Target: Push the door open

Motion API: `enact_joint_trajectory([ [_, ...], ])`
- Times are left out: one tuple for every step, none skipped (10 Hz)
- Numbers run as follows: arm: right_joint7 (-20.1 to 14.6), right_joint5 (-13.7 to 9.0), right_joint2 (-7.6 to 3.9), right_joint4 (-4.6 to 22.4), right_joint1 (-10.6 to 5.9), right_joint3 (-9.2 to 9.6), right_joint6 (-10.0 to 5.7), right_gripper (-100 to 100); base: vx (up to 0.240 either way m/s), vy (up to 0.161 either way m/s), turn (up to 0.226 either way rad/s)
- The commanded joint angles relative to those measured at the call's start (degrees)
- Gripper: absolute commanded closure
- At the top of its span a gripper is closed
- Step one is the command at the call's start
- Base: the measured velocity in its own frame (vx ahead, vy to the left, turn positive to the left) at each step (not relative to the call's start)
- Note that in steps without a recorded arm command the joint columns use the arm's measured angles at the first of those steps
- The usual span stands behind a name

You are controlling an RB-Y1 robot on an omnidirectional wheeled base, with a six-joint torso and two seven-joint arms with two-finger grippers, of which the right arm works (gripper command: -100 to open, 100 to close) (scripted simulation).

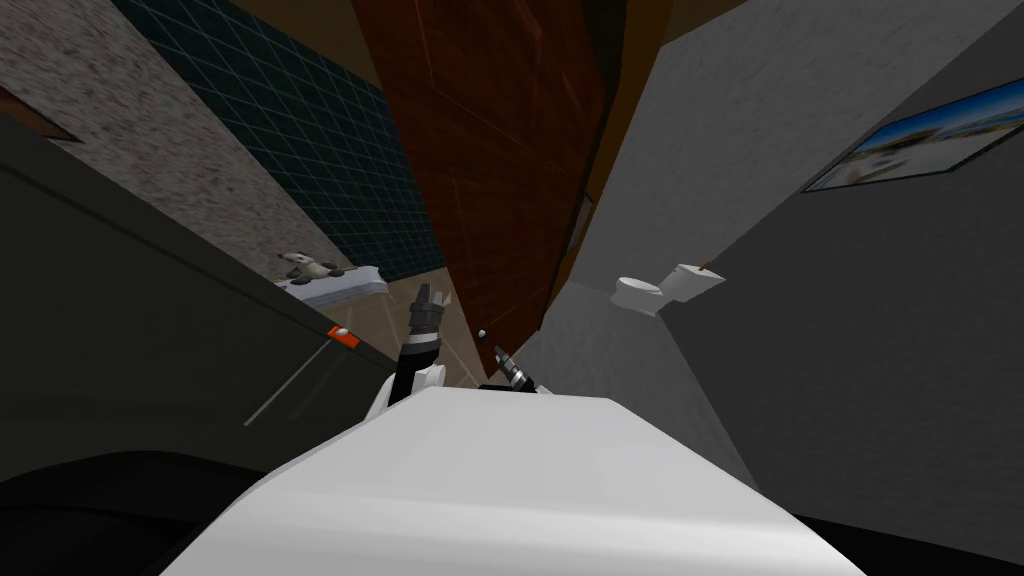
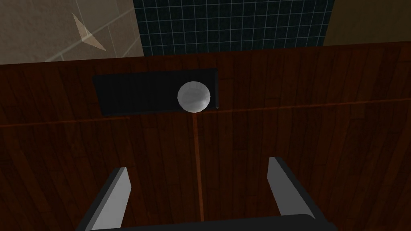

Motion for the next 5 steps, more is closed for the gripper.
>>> enact_joint_trajectory([
  [0.0, 0.0, 0.0, 0.0, 0.0, 0.0, 0.0, -100, -0.063, 0.033, -0.018],
  [0.2, 0.0, 0.23, 0.4, -0.14, -0.43, 0.02, -100, 0.047, 0.086, 0.042],
  [0.3, 0.0, 0.29, 0.5, -0.19, -0.53, 0.01, -100, 0.118, 0.129, 0.022],
  [0.3, 0.0, 0.37, 0.6, -0.25, -0.65, -0.01, -100, 0.135, 0.132, 0.011],
  [0.4, 0.0, 0.57, 0.9, -0.37, -0.89, -0.04, -100, 0.148, 0.141, 0.027],
])
